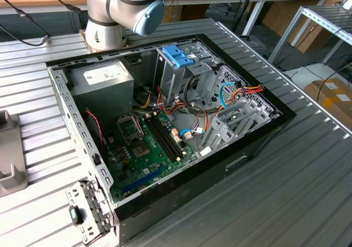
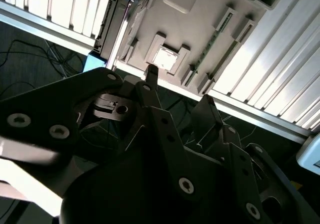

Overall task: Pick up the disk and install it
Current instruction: 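Pick up the disk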

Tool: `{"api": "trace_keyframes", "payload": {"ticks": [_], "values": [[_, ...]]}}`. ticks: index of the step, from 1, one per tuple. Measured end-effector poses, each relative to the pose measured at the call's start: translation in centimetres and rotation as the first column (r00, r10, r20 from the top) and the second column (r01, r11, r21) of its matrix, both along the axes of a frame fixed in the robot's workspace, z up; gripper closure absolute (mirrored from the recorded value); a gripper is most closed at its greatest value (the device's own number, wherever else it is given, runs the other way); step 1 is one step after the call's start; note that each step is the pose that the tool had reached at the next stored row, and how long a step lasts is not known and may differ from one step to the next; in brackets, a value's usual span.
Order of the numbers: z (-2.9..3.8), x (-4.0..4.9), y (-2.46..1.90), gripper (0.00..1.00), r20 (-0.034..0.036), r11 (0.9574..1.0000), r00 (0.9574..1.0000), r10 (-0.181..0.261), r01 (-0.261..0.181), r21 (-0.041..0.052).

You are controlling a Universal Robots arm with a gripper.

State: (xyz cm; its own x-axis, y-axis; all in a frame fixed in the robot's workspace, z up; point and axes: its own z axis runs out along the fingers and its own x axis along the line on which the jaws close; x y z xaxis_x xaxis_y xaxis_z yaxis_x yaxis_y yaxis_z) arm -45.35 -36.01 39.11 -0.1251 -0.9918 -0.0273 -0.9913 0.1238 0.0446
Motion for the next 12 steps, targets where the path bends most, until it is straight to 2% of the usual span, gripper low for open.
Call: {"api": "trace_keyframes", "payload": {"ticks": [3, 4, 7, 8, 12], "values": [[0.0, 0.0, -0.01, 0.46, 0.0, 1.0, 1.0, 0.0, 0.0, 0.0021], [-0.02, -0.01, -0.01, 0.46, -0.0001, 0.9999, 1.0, 0.0, 0.0, 0.0121], [-0.07, 0.0, 0.0, 0.46, -0.0001, 0.9979, 1.0, 0.0, 0.0, 0.0655], [-0.16, 0.0, 0.0, 0.46, 0.0001, 0.9973, 1.0, 0.0, 0.0, 0.0731], [-0.49, 0.0, 0.01, 0.46, -0.0001, 0.9971, 1.0, 0.006, -0.006, 0.0754]]}}
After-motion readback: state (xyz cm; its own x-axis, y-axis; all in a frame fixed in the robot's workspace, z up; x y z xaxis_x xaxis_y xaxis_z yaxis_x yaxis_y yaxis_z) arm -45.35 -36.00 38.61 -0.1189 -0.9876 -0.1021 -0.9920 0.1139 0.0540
